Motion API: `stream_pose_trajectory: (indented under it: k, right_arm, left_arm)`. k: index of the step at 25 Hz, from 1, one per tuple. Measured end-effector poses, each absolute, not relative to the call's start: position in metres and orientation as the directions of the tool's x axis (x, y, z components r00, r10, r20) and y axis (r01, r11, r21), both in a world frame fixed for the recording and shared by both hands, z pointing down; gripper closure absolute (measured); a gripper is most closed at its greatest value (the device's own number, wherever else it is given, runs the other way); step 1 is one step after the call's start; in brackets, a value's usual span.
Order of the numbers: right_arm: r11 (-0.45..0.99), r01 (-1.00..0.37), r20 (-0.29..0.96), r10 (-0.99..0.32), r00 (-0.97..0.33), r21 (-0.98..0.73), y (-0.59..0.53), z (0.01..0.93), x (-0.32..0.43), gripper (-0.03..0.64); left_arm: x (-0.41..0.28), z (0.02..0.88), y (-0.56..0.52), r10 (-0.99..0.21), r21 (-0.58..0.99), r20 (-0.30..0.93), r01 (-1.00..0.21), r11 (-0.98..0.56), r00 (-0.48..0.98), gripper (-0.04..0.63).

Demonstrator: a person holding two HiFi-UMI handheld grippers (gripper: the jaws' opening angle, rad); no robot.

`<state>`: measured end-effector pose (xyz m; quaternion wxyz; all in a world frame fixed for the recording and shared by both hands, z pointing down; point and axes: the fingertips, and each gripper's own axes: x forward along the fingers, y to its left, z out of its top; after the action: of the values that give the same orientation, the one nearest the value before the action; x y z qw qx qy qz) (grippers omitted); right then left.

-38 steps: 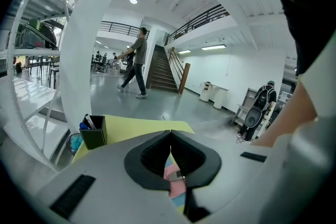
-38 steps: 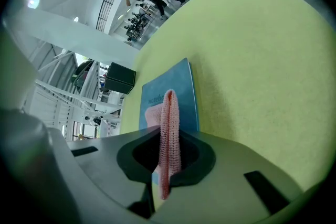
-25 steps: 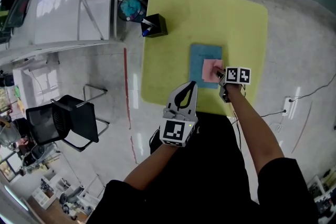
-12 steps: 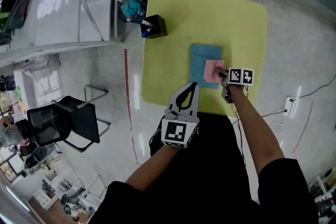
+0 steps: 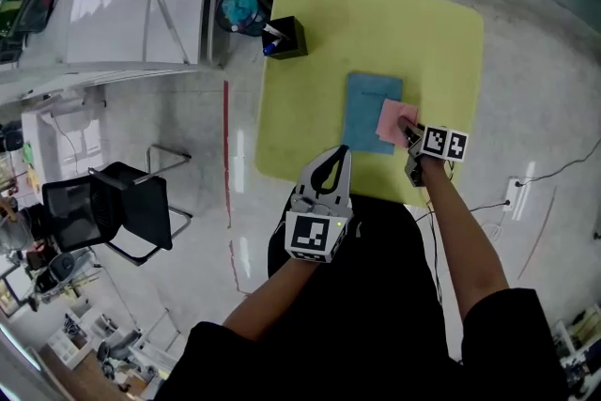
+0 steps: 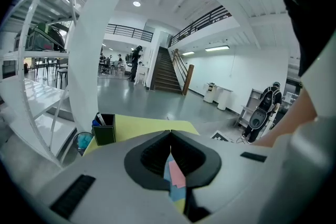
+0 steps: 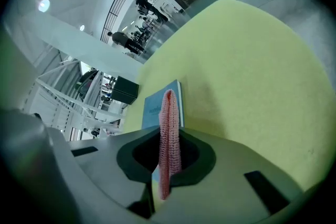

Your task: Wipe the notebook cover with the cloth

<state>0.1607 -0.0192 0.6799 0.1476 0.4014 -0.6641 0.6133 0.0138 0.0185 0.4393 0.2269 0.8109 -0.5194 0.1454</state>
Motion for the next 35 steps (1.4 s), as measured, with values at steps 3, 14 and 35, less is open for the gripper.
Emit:
stream_pose_trajectory:
  k: [3,14,35]
  right_arm:
    - [-0.070,-0.687,0.652,-0.396,-0.646,-0.723,-0.021,0.655,0.147,0.580]
    - [0.015,-0.632,0.583,-0.370,-0.723,-0.774,-0.007,0.611,0.045,0.580]
    - [-0.073,-0.756,0.740,-0.281,-0.610,-0.651,0.020,0.707,-0.003,0.580]
  left_arm:
    - [0.002,0.437,0.023,-0.782,0.218,0.467,-0.910,-0.352,0.414,0.581]
    - [-0.033,0.430,0.032,-0.790,0.227,0.445,-0.906,-0.356,0.422,0.581]
    - [-0.096,0.452,0.024,-0.742,0.292,0.446,-0.865,-0.408,0.501,0.581]
